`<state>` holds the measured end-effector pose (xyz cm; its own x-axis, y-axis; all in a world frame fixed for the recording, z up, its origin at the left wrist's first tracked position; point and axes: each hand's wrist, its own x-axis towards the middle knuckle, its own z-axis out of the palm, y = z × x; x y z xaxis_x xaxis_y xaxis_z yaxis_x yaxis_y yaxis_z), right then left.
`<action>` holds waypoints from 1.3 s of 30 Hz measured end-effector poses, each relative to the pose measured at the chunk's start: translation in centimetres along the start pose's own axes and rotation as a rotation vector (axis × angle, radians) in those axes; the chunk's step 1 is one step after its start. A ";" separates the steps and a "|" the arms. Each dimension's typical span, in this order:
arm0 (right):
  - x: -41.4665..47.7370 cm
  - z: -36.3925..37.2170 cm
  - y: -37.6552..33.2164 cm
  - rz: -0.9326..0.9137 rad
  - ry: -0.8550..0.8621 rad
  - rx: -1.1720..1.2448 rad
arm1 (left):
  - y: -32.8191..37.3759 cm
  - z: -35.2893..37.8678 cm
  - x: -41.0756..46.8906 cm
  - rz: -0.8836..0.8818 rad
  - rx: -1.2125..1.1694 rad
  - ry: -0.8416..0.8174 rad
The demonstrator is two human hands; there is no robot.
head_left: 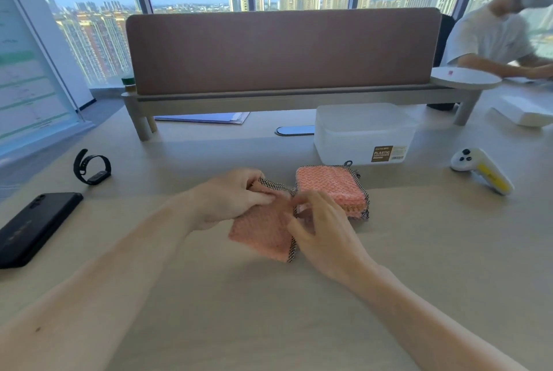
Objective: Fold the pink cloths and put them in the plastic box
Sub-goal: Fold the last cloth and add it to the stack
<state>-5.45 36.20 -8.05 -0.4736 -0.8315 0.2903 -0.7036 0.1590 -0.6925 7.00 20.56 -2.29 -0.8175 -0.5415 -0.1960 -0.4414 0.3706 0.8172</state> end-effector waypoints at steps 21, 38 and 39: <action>10.0 -8.8 7.4 0.361 0.051 0.145 | 3.6 7.7 11.9 0.066 -0.056 0.611; 8.9 -8.0 8.3 0.259 0.073 -0.072 | 2.2 8.0 11.5 0.042 0.032 0.567; 8.8 -8.0 8.3 0.264 0.077 -0.078 | 2.2 8.0 11.4 0.030 0.046 0.565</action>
<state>-19.68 34.48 -5.99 -0.6824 -0.7137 0.1581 -0.5881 0.4075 -0.6986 -6.23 21.27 -7.11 -0.5102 -0.8455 0.1576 -0.4471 0.4173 0.7912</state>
